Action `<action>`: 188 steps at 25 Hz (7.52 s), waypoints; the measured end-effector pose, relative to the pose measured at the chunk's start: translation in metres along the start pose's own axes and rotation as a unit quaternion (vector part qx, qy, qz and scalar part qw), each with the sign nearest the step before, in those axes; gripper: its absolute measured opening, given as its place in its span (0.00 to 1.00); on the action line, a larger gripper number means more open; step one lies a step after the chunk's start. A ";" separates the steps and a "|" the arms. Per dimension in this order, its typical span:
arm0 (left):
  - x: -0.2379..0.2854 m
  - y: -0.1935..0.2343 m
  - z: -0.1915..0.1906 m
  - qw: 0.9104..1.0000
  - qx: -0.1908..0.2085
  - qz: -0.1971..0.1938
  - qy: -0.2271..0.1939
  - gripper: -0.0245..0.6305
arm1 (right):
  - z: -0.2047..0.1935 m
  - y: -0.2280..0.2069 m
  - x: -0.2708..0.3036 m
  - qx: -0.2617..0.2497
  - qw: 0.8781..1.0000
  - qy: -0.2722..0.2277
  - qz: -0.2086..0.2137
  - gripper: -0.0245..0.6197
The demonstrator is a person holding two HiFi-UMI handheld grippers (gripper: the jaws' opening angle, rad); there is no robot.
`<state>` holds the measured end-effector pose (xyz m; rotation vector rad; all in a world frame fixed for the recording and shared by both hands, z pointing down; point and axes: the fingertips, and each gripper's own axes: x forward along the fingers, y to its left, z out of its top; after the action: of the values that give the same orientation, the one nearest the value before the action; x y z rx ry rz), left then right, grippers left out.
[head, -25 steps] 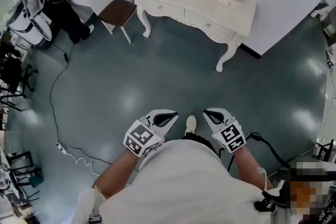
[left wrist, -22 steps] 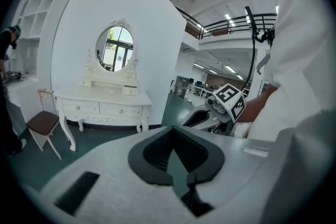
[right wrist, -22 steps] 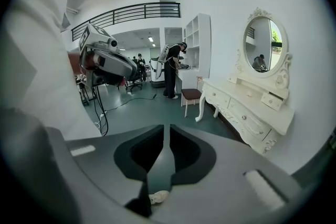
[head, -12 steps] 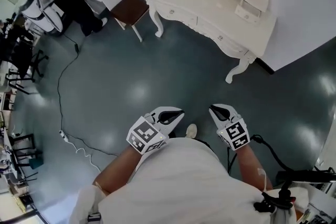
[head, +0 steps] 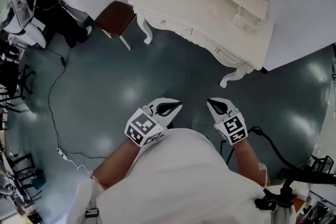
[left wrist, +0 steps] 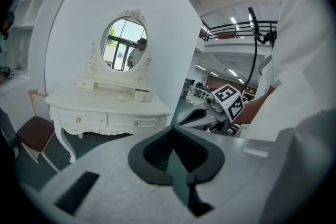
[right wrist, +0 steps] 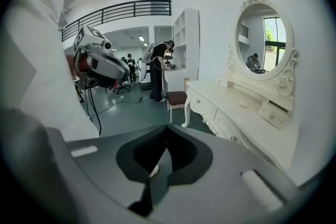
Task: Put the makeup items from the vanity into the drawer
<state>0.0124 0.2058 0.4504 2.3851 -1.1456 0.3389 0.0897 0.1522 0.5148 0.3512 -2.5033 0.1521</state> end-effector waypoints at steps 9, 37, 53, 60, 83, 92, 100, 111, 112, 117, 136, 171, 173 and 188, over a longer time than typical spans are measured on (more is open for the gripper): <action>-0.003 0.121 0.049 0.997 0.048 -0.063 0.018 0.04 | 0.078 -0.085 0.083 0.022 0.996 -0.006 -0.083 0.04; 0.133 0.298 0.195 0.997 -0.028 0.065 -0.012 0.04 | 0.086 -0.475 0.253 -0.026 0.988 0.070 -0.135 0.16; 0.163 0.331 0.219 0.994 -0.040 0.105 -0.004 0.04 | 0.067 -0.502 0.294 -0.080 0.984 0.120 -0.105 0.10; 0.175 0.330 0.224 0.995 -0.033 0.094 0.001 0.04 | 0.067 -0.502 0.288 -0.075 0.985 0.114 -0.107 0.07; 0.212 0.298 0.236 1.000 0.006 0.031 0.000 0.04 | 0.122 -0.482 0.183 -0.035 0.993 0.066 -0.088 0.05; 0.236 0.290 0.249 1.000 0.019 0.004 0.000 0.04 | 0.119 -0.516 0.130 -0.030 0.990 0.067 -0.117 0.04; 0.241 0.294 0.253 1.000 0.024 0.005 0.002 0.04 | 0.089 -0.573 0.104 -0.036 0.982 0.094 -0.162 0.04; 0.240 0.302 0.249 1.000 0.012 0.022 0.010 0.04 | 0.035 -0.613 0.130 -0.045 0.977 0.153 -0.144 0.04; 0.240 0.303 0.248 1.000 0.011 0.023 0.011 0.04 | 0.030 -0.615 0.134 -0.043 0.977 0.157 -0.140 0.04; 0.239 0.307 0.247 0.999 0.005 0.031 0.016 0.04 | 0.014 -0.621 0.151 -0.037 0.976 0.172 -0.127 0.04; 0.226 0.315 0.243 0.999 0.004 0.045 0.016 0.04 | -0.004 -0.628 0.165 -0.020 0.974 0.195 -0.112 0.10; 0.089 0.276 0.162 0.999 0.019 -0.039 -0.003 0.04 | 0.084 -0.354 0.140 0.053 0.982 0.076 -0.167 0.04; 0.077 0.269 0.156 0.999 0.022 -0.044 -0.003 0.04 | 0.085 -0.326 0.141 0.058 0.983 0.070 -0.161 0.04; -0.005 0.223 0.089 0.998 0.037 -0.059 -0.004 0.04 | 0.109 -0.137 0.148 0.009 0.993 0.046 -0.109 0.04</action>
<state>-0.1639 0.0429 0.4398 2.5071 -1.0071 0.3373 -0.0483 -0.0310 0.5158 0.6087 -2.3554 0.0997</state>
